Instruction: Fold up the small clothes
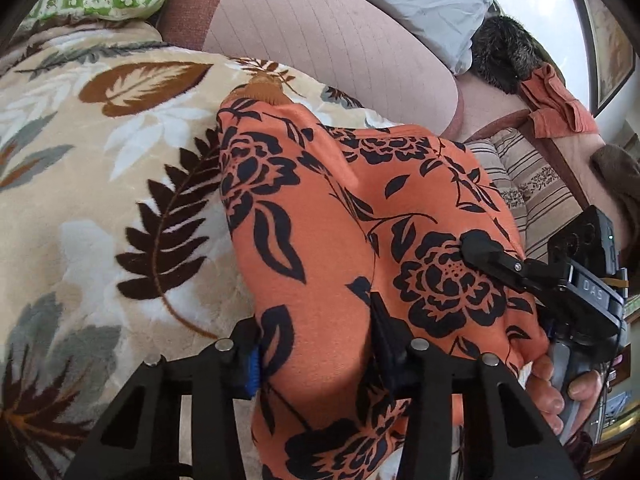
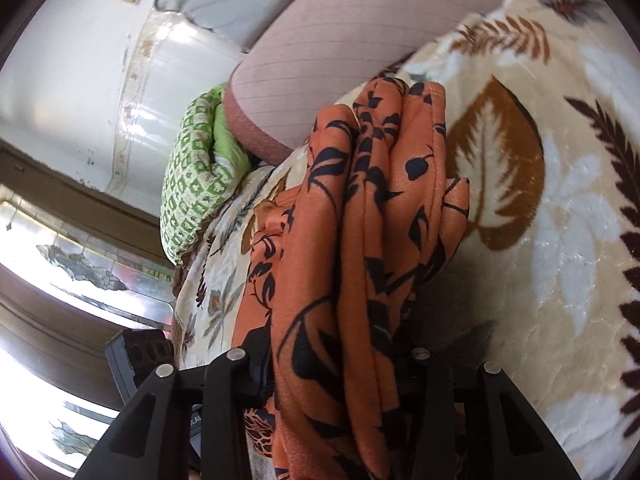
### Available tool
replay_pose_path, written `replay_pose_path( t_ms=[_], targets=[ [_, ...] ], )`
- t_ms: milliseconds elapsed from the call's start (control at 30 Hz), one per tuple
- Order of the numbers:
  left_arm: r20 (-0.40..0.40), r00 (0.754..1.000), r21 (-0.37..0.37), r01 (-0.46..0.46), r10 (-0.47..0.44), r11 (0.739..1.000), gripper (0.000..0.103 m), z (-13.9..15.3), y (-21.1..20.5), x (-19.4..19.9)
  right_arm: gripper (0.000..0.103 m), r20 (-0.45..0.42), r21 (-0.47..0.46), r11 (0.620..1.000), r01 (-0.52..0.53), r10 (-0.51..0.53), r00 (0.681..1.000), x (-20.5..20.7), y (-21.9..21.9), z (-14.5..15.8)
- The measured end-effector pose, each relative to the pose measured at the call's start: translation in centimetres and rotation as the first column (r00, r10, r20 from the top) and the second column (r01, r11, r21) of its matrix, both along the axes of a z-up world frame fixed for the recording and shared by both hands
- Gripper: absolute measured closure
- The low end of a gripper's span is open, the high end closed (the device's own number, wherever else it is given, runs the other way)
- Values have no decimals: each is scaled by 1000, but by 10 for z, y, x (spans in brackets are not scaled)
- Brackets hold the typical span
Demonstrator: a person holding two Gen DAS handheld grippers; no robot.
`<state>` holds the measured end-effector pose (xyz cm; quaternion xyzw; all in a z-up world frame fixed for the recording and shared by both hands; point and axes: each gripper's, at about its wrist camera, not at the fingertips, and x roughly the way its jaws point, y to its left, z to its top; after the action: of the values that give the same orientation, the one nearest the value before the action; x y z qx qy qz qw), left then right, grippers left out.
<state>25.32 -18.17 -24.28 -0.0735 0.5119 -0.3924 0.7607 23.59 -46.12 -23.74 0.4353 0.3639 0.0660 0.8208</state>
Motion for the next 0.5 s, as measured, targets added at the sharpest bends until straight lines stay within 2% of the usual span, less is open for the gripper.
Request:
replay_pose_path(
  t_ms=[167, 300, 500],
  targets=[
    [20, 1000, 2, -16, 16, 1000, 60, 13, 11, -5, 62, -1, -6, 1000, -8, 8, 1000, -5, 17, 13],
    [65, 997, -5, -31, 31, 1000, 60, 33, 33, -15, 62, 42, -14, 999, -32, 32, 999, -13, 30, 30],
    [141, 989, 43, -58, 51, 997, 60, 52, 71, -45, 62, 88, 46, 995, -86, 82, 993, -25, 55, 41]
  ],
)
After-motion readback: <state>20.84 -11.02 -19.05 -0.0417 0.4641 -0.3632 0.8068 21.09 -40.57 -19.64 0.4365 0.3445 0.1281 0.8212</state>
